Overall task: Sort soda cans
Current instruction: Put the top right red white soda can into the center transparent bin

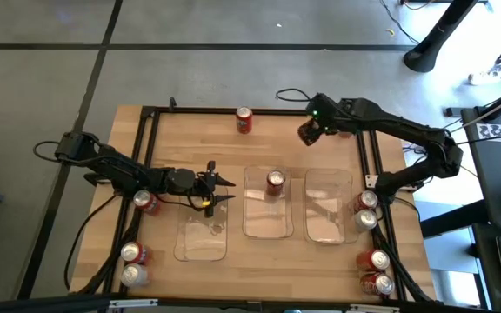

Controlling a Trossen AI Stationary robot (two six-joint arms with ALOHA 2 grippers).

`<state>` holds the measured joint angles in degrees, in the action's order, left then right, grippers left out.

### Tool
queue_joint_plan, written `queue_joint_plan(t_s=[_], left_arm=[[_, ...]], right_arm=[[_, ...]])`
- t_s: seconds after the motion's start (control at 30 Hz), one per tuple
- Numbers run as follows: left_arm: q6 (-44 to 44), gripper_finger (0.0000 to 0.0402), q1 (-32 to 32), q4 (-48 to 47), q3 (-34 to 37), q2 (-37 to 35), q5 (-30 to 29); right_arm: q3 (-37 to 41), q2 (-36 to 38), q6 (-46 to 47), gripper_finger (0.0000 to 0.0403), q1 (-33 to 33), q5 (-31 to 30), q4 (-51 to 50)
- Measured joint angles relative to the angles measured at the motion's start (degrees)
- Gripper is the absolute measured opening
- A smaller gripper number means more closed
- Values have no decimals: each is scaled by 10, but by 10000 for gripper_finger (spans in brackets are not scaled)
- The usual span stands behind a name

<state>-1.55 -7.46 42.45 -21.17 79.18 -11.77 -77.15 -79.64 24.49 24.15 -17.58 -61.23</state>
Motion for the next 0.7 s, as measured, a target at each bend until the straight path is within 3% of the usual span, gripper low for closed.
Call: queue_joint_plan(t_s=[0.33,0.7], left_arm=[[0,164,0,1,0,0,0],[2,164,0,2,0,0,0]], right_arm=[[-43,0,54,307,-139,2,20],[-44,-8,45,308,-289,2,129]])
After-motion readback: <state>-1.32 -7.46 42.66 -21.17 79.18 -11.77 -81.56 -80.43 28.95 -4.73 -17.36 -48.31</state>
